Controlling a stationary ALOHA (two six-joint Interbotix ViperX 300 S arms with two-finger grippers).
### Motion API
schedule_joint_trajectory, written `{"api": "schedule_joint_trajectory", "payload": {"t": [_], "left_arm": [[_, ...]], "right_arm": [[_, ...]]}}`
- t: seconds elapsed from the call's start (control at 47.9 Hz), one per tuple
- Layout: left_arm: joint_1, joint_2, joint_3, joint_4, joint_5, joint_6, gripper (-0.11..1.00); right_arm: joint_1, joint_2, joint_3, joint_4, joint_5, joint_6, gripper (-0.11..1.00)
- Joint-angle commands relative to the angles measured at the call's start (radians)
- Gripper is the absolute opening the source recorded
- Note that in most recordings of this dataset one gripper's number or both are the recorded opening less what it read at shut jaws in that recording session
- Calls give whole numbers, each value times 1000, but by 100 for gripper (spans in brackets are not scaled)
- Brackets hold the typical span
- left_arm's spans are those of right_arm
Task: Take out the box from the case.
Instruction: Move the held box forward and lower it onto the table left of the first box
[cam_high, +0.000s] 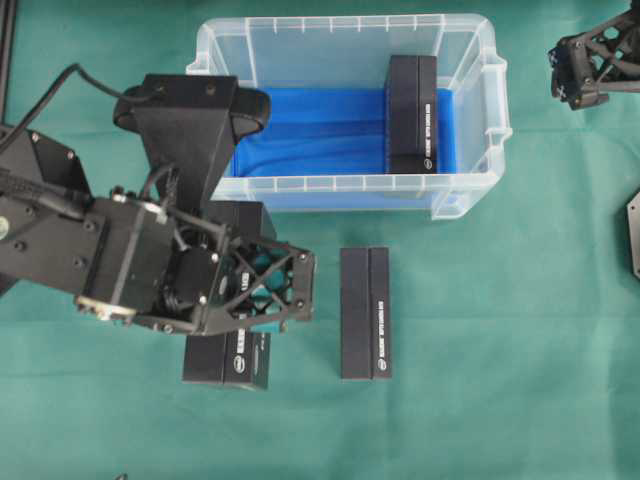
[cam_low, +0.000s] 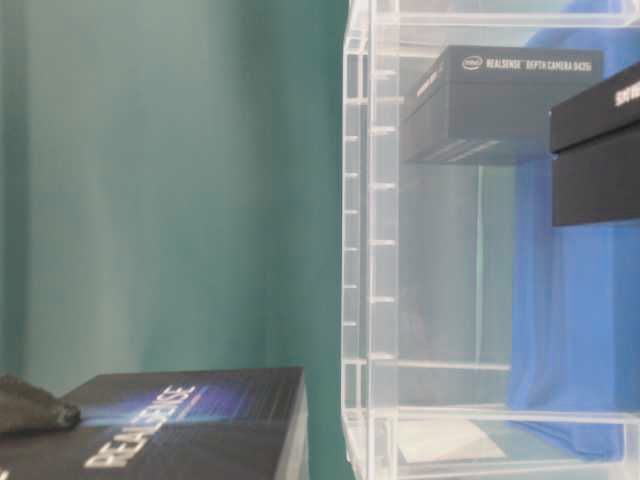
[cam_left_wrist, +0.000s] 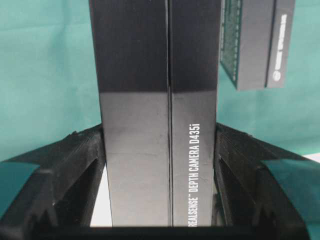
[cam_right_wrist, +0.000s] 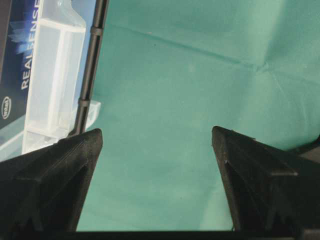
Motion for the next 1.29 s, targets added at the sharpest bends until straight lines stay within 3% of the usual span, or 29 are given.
{"api": "schedule_joint_trajectory", "payload": {"t": [0.0, 0.814, 1.064, 1.273], "left_arm": [[0, -37, -18, 5, 0, -2, 60], [-3, -34, -11, 5, -6, -3, 60], [-8, -31, 64, 6, -74, -5, 60], [-8, -41, 193, 14, -175, -12, 60]], "right_arm": [[3, -9, -9, -3, -3, 0, 87], [5, -9, -11, 0, -2, 5, 87], [5, -9, -9, -2, -3, 3, 87], [5, -9, -8, -2, -2, 3, 87]]}}
